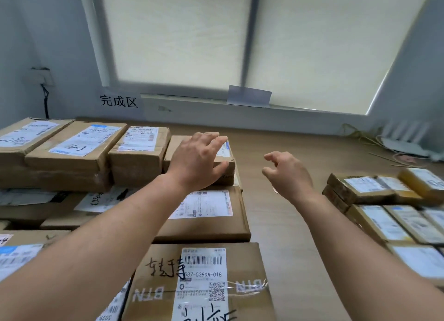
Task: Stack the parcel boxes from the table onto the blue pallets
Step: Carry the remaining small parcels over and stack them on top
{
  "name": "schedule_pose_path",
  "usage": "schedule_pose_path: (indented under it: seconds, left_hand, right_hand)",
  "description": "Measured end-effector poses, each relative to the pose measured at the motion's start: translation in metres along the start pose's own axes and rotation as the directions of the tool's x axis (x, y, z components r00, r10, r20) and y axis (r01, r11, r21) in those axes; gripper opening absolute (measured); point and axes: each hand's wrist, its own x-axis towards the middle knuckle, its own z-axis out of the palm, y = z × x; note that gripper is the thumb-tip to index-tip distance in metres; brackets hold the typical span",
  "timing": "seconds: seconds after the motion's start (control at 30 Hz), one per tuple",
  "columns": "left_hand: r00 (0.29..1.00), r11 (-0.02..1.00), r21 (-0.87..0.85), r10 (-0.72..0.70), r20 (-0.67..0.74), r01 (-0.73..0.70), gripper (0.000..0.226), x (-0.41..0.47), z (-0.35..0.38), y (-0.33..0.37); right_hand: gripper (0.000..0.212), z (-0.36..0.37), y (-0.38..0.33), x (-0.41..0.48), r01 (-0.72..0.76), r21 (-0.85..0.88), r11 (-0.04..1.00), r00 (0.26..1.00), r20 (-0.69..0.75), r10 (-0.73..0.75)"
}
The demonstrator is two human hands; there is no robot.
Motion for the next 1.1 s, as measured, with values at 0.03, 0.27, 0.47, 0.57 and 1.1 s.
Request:
schedule_pose_path:
  seconds: [0.03,0.27,0.47,0.57,1.1]
  left_hand:
    - [1.0,0.999,-0.019,0.027,-0.003,-0.027,0.057,0.002,0.003,0.007]
    - [0.988,0.988,-0.047,0.15,0.021,-0.149,0.053,0.008,0.017,0.058]
    - [0.978,0.979,-0.039,0.201,0.052,-0.199,0.056,0.009,0.031,0.121]
    - [0.978,0.979,-0.066,0.196,0.075,-0.191,0.053,0.003,0.047,0.156]
    - [0.954,0.98,-0.174,-0.036,0.299,0.092,0.057,-0.072,0.126,0.356]
  right_hand:
    - [0.038,-0.004,0.004,-0.005,-0.001,-0.033,0.999,1.0,-0.017,0.0]
    - [0.04,-0.03,0.035,-0.036,-0.02,-0.178,0.984,0.996,-0.093,0.003]
    - [0.043,-0.055,0.082,-0.067,-0.033,-0.241,0.97,0.991,-0.13,0.001]
    - [0.044,-0.067,0.112,-0.086,-0.049,-0.263,0.963,0.992,-0.129,0.015]
    - [0.041,-0.107,0.304,-0.18,-0.101,-0.201,0.974,0.994,0.014,0.106]
